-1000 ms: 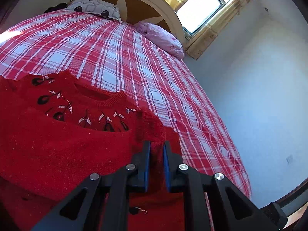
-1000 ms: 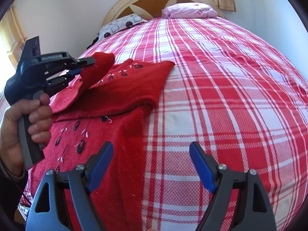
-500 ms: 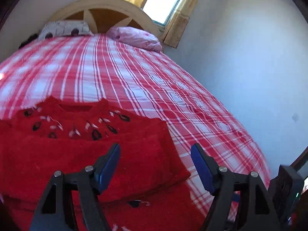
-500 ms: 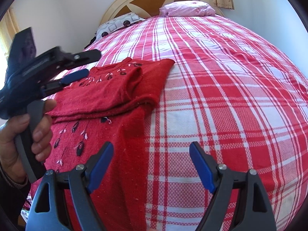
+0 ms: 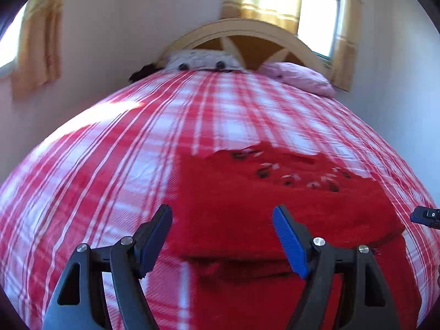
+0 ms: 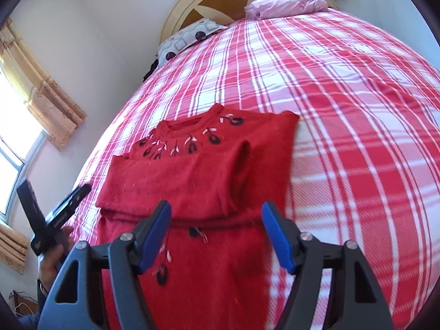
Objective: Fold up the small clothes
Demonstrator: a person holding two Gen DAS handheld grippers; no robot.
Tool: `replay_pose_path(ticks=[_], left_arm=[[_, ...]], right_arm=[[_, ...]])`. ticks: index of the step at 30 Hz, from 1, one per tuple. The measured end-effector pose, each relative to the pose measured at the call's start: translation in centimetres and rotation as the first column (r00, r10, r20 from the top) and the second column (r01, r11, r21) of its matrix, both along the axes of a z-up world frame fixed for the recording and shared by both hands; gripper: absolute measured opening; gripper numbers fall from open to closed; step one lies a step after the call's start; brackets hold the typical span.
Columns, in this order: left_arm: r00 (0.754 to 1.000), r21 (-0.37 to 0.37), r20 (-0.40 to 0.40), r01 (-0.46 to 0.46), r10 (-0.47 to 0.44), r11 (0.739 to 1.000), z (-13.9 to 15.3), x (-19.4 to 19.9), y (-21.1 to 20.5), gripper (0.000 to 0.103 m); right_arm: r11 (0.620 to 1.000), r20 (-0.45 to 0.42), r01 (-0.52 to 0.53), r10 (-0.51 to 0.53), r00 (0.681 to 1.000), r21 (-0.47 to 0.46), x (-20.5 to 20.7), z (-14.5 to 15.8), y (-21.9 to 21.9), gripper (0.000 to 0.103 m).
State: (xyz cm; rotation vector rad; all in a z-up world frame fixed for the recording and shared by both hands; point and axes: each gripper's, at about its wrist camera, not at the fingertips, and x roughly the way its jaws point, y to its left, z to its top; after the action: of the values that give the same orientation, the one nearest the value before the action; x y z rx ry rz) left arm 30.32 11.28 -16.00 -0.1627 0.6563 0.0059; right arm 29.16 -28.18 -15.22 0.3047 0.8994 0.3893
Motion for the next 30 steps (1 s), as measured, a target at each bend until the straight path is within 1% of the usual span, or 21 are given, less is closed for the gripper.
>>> replay_pose_path(ticks=[1,3,7,9,11,12,15,19,24,26,30], left_arm=[[1.000,-0.017,-0.019,-0.024,0.023,1.000,-0.9,-0.2,1.3,0.076],[0.997,-0.021,-0.050,-0.053,0.052,0.998,-2.3,-0.5,2.5,0.076],[0.995,-0.039,-0.094,-0.047,0.043,0.998,-4.3,-0.8,2.8,0.076],[0.994,-0.058,-0.100,-0.048,0.042,0.997,-4.5,-0.5,2.7,0.076],[0.994,-0.076,-0.102,-0.045,0.037,0.996,-4.7,-0.4,2.8,0.076],[0.994,-0.081,-0.106,-0.043,0.034,0.996,-4.8,-0.5,2.8,0.076],[0.993,-0.101,-0.115,-0.047,0.035,0.994,-5.0,-0.6,3.0,0.076],[0.993,-0.122,-0.110,-0.057,0.044,0.991,-4.9,-0.6,3.5,0.076],[0.991,-0.121,-0.119,-0.071,0.057,0.990,-5.0,-0.6,3.7,0.076],[0.991,-0.126,-0.120,-0.073,0.058,0.989,-5.1,-0.7,3.7,0.076],[0.990,-0.139,-0.124,-0.080,0.063,0.987,-5.1,-0.7,4.0,0.076]], right_arm=[[1.000,-0.014,-0.009,0.009,1.000,0.004,0.7,-0.2,0.4,0.067],[1.000,-0.039,-0.004,0.004,0.999,0.002,1.9,-0.8,0.9,0.065],[0.999,-0.092,0.001,-0.006,0.996,-0.052,3.7,-2.4,2.3,0.059],[0.997,-0.117,-0.001,-0.008,0.993,-0.074,4.1,-3.3,2.7,0.049],[0.998,-0.129,-0.008,0.000,0.992,-0.059,4.2,-3.7,2.7,0.028],[0.999,-0.133,-0.012,0.006,0.991,-0.044,4.2,-3.7,2.6,0.023],[1.000,-0.120,-0.014,0.012,0.993,-0.021,4.1,-3.3,2.3,0.020],[0.999,-0.067,-0.004,0.001,0.998,-0.043,3.9,-1.6,2.4,0.018],[0.998,0.006,0.014,-0.013,1.000,-0.065,3.2,0.7,1.6,0.018],[0.997,0.025,0.032,-0.030,0.999,-0.073,3.0,1.0,1.2,0.018],[0.996,0.036,0.074,-0.072,0.997,-0.049,2.6,0.8,-0.5,0.017]])
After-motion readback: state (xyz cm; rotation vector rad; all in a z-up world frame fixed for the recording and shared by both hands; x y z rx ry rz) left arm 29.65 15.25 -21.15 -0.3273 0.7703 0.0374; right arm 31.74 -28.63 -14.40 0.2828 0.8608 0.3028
